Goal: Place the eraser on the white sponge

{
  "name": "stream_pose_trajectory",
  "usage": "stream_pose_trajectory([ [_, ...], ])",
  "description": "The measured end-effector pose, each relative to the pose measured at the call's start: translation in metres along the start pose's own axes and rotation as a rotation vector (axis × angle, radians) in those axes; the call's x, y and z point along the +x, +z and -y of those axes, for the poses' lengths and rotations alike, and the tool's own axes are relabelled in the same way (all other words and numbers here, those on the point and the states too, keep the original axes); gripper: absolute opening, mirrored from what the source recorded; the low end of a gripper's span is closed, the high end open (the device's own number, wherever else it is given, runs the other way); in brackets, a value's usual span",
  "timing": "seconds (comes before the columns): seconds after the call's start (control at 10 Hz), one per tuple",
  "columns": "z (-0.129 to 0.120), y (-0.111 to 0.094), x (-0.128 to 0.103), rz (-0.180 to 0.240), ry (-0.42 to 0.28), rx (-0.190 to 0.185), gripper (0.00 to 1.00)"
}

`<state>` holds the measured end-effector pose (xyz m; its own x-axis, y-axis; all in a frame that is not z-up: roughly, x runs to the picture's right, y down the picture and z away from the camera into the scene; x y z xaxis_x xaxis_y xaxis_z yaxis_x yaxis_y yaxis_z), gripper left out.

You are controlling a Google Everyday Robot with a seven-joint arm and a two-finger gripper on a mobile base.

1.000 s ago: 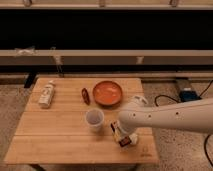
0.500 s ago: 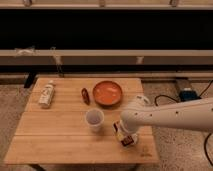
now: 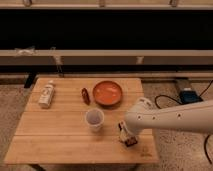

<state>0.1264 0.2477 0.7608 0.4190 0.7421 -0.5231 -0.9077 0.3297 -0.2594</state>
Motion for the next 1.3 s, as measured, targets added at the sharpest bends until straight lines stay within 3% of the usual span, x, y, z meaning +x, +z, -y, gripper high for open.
stream_pose_trajectory([
  [0.4, 0.007, 0.002, 0.002, -0.005, 0.019, 0.036, 0.7],
  [0.6, 0.008, 0.001, 0.004, -0.002, 0.015, 0.031, 0.7],
  [0.9, 0.009, -0.007, 0.003, 0.061, 0.007, -0.007, 0.7],
  [1.2, 0.002, -0.023, -0.008, 0.118, -0.039, -0.003, 0.7],
  [1.3, 0.001, -0.023, -0.009, 0.118, -0.042, -0.003, 0.7],
])
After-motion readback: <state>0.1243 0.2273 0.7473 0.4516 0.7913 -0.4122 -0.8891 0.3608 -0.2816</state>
